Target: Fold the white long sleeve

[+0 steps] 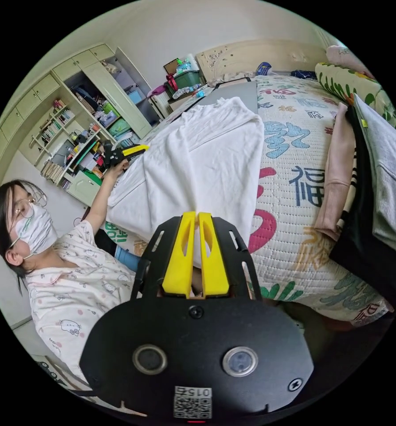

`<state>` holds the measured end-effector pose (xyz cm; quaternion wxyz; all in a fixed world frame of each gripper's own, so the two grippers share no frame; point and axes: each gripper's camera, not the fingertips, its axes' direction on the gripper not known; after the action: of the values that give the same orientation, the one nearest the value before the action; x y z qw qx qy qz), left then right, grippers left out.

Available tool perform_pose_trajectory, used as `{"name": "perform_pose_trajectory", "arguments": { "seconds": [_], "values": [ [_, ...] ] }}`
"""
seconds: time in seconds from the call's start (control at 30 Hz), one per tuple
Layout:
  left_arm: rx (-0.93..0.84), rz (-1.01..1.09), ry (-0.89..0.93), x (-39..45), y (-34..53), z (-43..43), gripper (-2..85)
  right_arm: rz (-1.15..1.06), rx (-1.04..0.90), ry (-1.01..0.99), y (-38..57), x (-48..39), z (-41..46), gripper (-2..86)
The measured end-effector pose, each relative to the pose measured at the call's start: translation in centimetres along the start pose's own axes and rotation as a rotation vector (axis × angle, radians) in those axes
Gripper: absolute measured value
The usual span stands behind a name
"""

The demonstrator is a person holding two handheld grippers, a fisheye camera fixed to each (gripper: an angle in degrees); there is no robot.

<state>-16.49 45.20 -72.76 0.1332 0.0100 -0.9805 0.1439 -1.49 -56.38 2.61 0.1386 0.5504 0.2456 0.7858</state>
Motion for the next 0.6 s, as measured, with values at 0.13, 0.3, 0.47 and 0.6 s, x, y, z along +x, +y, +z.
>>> {"name": "perform_pose_trajectory", "arguments": {
  "seconds": [0.13,0.3,0.47,0.6],
  "values": [
    [0.002,0.003,-0.003,0.2,0.1,-0.1,-0.3,-0.005,0.057,0.038,2.3,0.5,-0.9,0.6],
    [0.002,0.008,-0.007,0.5,0.2,-0.2,-0.3,-0.065,-0.046,0.251,2.9,0.0,3.0,6.1],
    [0.001,0.014,-0.017,0.9,0.3,-0.2,-0.3,-0.296,0.085,0.343,4.6,-5.4,3.1,10.4],
    [0.002,0.015,-0.019,1.0,0.5,-0.1,-0.3,-0.480,-0.090,0.311,5.0,-8.3,7.7,12.0]
  ]
}}
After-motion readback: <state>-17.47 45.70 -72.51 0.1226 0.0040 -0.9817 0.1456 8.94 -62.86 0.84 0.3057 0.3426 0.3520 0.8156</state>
